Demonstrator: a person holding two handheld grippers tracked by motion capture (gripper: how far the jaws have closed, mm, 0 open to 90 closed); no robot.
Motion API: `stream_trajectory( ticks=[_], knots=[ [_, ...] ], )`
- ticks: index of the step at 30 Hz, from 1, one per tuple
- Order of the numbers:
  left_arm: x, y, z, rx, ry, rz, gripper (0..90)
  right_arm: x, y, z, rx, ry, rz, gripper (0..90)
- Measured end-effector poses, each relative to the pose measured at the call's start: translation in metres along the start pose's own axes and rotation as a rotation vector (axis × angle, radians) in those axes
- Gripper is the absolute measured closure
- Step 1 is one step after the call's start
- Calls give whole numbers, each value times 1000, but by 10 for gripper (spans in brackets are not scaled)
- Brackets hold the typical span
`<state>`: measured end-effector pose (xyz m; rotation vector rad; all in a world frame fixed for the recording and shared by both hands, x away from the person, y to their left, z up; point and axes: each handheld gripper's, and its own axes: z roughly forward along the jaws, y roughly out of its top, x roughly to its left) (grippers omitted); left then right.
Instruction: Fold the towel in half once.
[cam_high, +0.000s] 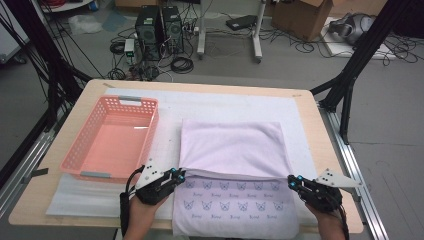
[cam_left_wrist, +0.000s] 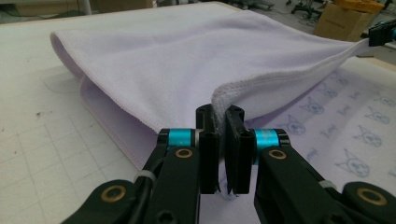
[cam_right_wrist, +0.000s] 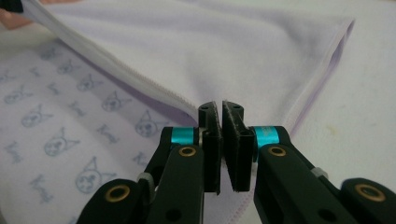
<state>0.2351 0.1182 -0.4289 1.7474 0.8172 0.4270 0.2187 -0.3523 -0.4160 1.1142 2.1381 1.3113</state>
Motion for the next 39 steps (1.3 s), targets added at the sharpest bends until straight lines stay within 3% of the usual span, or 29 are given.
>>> stream_trajectory(
  ticks=[8,17,30,32,35,37,39],
  knots=[
    [-9,-9,-15,21,-28,9,848,15,-9,-11,24,-18,-6,859],
    [-34,-24,-33,57,-90,46,847,35,-25,-42,56,-30,-18,859],
    [-50,-37,-58,88,-137,49,839,56,-35,-66,114,40,-50,858],
    [-51,-38,-60,88,-133,49,801,59,-36,-68,137,54,-57,858],
    [-46,-32,-61,58,-114,15,602,60,-35,-71,158,78,-73,846],
    [-41,-27,-58,40,-101,5,522,59,-32,-71,150,84,-73,713],
    [-35,-21,-53,39,-94,-1,470,55,-29,-69,123,68,-49,647]
  ],
)
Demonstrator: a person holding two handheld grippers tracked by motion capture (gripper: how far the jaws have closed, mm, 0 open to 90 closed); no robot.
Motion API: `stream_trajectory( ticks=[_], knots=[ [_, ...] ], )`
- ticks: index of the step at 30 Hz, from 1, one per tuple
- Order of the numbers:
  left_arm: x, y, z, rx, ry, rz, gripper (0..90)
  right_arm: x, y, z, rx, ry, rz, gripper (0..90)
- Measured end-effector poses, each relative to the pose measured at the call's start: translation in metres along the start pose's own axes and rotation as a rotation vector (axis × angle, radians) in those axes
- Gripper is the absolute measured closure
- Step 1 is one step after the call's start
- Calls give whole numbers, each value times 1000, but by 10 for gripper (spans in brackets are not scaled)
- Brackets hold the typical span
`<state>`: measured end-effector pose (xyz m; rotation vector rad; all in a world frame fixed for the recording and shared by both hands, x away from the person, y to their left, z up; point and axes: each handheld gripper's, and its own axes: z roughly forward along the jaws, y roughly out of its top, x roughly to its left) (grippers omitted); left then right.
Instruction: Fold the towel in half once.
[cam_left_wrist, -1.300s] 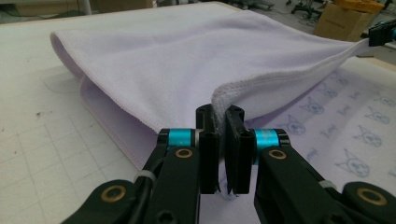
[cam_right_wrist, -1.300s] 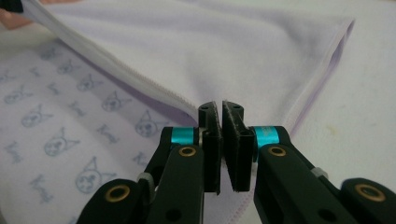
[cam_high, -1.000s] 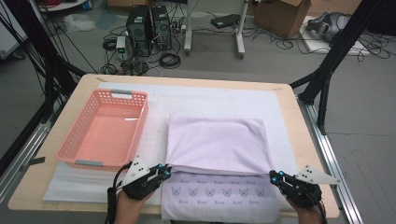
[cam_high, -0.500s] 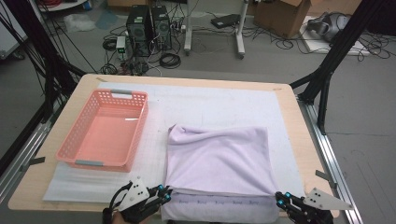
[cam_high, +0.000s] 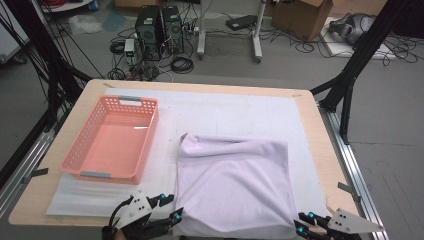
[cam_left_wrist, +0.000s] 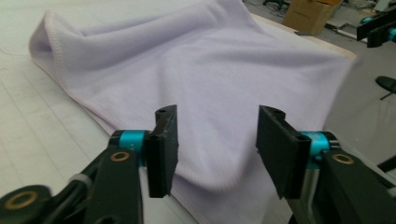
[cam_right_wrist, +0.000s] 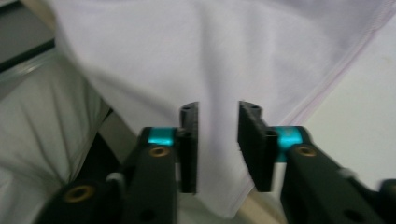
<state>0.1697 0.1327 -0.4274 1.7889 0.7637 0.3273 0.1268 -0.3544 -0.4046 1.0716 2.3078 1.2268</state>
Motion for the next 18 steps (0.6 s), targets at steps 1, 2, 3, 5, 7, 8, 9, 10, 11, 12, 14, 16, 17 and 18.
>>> stream_trajectory(
  ticks=[1,2,3,5,7,8,9,10,11,12,14,16,17,18],
  knots=[
    [3,3,3,-1,3,2,459,-3,2,1,-17,-8,6,625],
    [6,5,6,-3,7,4,449,-6,4,4,-31,-21,9,606],
    [9,8,9,-2,12,7,440,-9,6,7,-41,-33,16,592],
    [17,12,17,-4,28,6,434,-17,11,19,-35,-62,19,581],
    [27,17,26,-5,49,-7,431,-24,16,37,-8,-109,16,576],
    [33,19,30,-4,59,-13,429,-28,19,46,1,-134,19,575],
    [38,21,34,-5,73,-26,429,-32,22,56,7,-145,21,576],
    [43,23,39,-5,84,-38,427,-35,25,65,16,-143,28,580],
    [46,25,42,-2,90,-40,427,-39,28,76,30,-123,39,590],
    [50,27,45,-1,98,-47,426,-40,30,83,44,-104,38,607],
    [57,31,52,-2,110,-58,427,-40,33,98,83,-74,13,650],
    [64,35,58,4,120,-75,427,-41,33,109,128,-72,-8,720],
    [66,37,61,2,122,-80,427,-42,33,109,117,-63,-2,816],
    [69,38,63,0,127,-83,427,-43,34,108,121,-58,-4,868]
  ],
)
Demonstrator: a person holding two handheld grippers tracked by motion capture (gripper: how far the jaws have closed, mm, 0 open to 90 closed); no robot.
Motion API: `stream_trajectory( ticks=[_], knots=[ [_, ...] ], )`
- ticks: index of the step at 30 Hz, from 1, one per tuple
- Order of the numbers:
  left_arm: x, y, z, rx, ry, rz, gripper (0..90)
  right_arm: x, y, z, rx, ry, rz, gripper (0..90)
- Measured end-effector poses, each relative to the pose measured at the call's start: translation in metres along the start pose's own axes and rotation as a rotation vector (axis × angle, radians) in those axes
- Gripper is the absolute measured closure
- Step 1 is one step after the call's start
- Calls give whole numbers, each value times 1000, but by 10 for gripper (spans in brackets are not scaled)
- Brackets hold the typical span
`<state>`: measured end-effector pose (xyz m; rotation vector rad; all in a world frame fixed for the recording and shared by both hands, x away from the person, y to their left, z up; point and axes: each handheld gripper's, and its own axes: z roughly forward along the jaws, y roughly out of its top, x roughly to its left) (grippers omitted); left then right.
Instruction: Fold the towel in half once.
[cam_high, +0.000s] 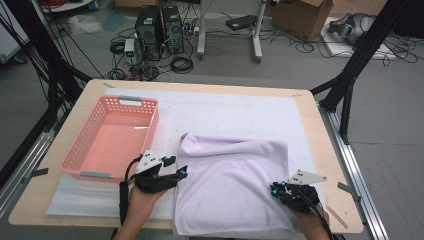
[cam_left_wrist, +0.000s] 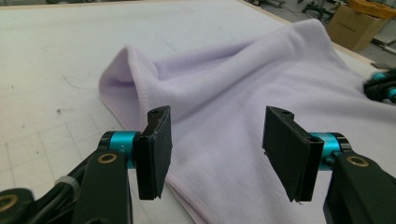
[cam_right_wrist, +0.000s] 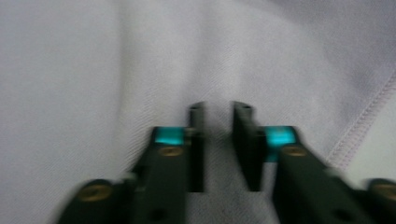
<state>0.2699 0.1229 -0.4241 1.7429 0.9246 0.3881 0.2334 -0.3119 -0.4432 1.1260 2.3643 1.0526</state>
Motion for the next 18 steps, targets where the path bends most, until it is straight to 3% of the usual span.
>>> stream_trajectory(
  ticks=[4,11,14,18],
  knots=[
    [7,8,9,-2,15,-8,427,0,-3,-9,22,37,-34,887],
    [18,24,29,2,53,-19,420,4,-12,-29,45,208,-73,874],
    [22,32,40,8,77,-7,421,-5,-4,-32,-4,191,-75,735],
    [32,44,56,22,113,-20,422,-33,16,-30,-103,125,-30,672]
  ],
)
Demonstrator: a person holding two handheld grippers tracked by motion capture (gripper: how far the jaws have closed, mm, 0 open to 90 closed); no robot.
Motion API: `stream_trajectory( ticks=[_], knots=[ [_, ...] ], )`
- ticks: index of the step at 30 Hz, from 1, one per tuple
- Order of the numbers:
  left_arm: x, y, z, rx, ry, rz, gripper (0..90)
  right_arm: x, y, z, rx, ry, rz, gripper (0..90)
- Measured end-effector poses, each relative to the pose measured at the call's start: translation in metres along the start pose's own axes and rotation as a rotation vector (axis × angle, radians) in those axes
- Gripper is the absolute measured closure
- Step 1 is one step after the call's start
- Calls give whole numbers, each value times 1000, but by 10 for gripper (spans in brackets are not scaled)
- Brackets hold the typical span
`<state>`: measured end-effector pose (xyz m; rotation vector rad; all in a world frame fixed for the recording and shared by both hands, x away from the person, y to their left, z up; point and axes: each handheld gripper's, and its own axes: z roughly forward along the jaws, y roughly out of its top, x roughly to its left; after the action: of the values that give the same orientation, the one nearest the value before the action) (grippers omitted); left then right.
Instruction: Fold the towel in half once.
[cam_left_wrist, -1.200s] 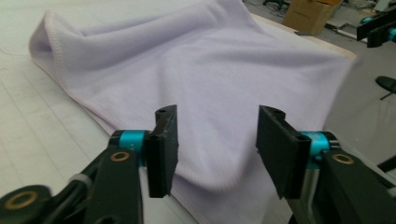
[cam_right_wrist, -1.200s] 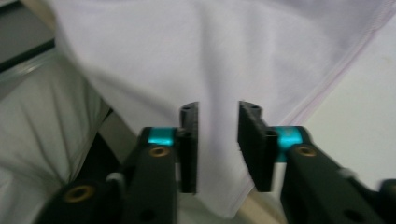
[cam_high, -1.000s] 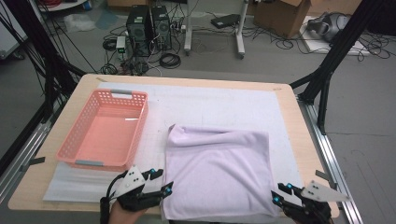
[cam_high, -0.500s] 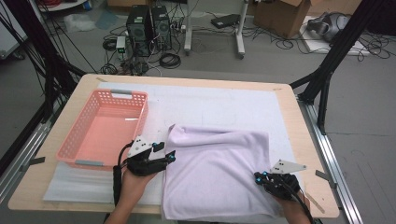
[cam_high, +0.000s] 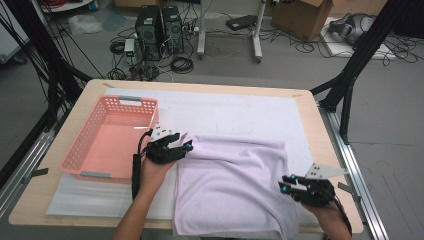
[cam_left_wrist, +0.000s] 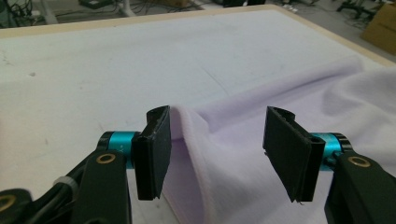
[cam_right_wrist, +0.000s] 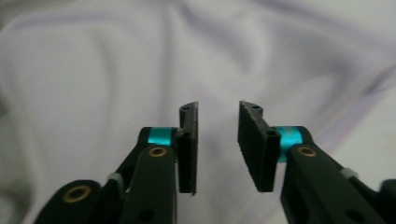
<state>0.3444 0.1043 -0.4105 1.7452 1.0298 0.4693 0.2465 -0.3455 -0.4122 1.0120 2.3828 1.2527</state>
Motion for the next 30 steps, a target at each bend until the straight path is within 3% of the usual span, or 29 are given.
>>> stream_trajectory(
  ticks=[4,6,8,10,12,15,18,19,21,23,25,30],
  knots=[
    [9,6,20,38,23,-17,448,-36,17,10,-66,-91,54,642],
    [13,2,29,56,42,-39,468,-47,22,17,-73,-104,55,641],
    [18,-4,38,107,46,-63,502,-55,27,25,-64,-117,61,626],
    [20,-8,43,144,42,-73,622,-61,31,34,-57,-133,57,615],
    [19,-10,45,152,73,-66,845,-66,33,40,-46,-143,66,615],
    [19,-8,43,122,135,-104,864,-73,34,46,-36,-166,78,621],
    [21,-9,38,104,198,-146,845,-80,33,48,-22,-198,102,619],
    [22,-9,37,91,224,-161,806,-83,33,49,-21,-216,113,613],
    [26,-9,35,67,236,-177,678,-91,33,49,-35,-240,144,589],
    [26,-9,36,45,198,-142,557,-99,32,52,-46,-245,176,555],
    [27,-10,41,73,150,-120,485,-105,32,57,-27,-238,199,524],
    [30,-16,56,160,86,-131,442,-114,39,74,36,-220,182,475]
  ],
)
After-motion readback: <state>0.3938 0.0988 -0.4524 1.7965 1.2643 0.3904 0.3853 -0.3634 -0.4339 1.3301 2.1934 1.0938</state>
